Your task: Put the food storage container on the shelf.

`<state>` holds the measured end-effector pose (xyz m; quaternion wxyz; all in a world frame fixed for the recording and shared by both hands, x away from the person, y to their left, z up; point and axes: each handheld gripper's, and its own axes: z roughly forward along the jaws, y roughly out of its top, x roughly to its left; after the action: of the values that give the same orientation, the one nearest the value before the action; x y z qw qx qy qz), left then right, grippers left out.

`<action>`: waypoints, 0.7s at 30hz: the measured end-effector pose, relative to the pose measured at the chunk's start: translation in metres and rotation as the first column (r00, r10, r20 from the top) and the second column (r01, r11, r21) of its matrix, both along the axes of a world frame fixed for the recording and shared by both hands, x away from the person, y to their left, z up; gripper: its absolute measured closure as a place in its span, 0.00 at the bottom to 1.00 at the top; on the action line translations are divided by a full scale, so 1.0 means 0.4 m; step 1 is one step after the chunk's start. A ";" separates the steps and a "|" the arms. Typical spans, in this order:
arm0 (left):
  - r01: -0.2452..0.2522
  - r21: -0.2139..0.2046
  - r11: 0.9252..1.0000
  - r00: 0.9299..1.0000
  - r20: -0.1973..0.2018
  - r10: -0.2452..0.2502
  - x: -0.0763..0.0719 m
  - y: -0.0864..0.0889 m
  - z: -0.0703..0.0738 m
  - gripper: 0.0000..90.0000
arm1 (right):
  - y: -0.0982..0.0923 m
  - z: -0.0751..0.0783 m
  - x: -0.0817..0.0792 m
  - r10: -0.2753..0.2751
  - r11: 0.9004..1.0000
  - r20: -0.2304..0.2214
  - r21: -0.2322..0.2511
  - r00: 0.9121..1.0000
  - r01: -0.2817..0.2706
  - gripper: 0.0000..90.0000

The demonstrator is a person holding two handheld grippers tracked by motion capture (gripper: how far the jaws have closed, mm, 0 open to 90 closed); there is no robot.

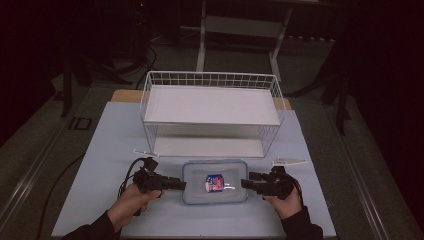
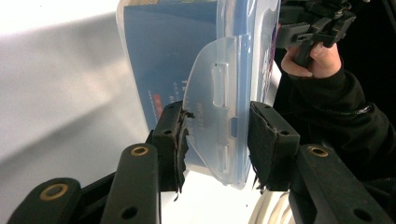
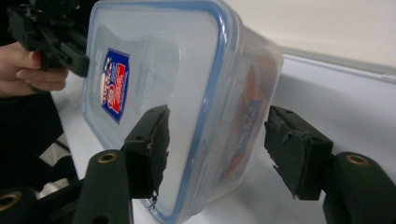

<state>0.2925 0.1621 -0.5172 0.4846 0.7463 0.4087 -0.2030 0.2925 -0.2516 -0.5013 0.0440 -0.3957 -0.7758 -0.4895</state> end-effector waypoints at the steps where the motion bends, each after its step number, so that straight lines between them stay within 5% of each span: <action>1: 0.001 0.000 1.000 1.000 0.001 -0.001 0.000 0.000 0.000 0.65 | 0.001 -0.003 0.001 0.019 1.000 -0.014 0.010 1.000 -0.019 0.48; 13: 0.023 0.004 1.000 0.998 0.050 -0.023 -0.006 -0.001 0.000 0.65 | -0.013 -0.009 0.006 0.077 0.995 -0.065 0.066 0.995 -0.073 0.59; 21: 0.007 -0.002 1.000 0.998 0.061 -0.007 -0.011 -0.001 0.000 0.65 | -0.015 -0.009 0.004 0.068 0.995 -0.080 0.075 0.994 -0.062 0.60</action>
<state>0.2883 0.1616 -0.5172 0.4970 0.7531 0.3908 -0.1821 0.2940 -0.2575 -0.5050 0.1062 -0.3882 -0.7677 -0.4987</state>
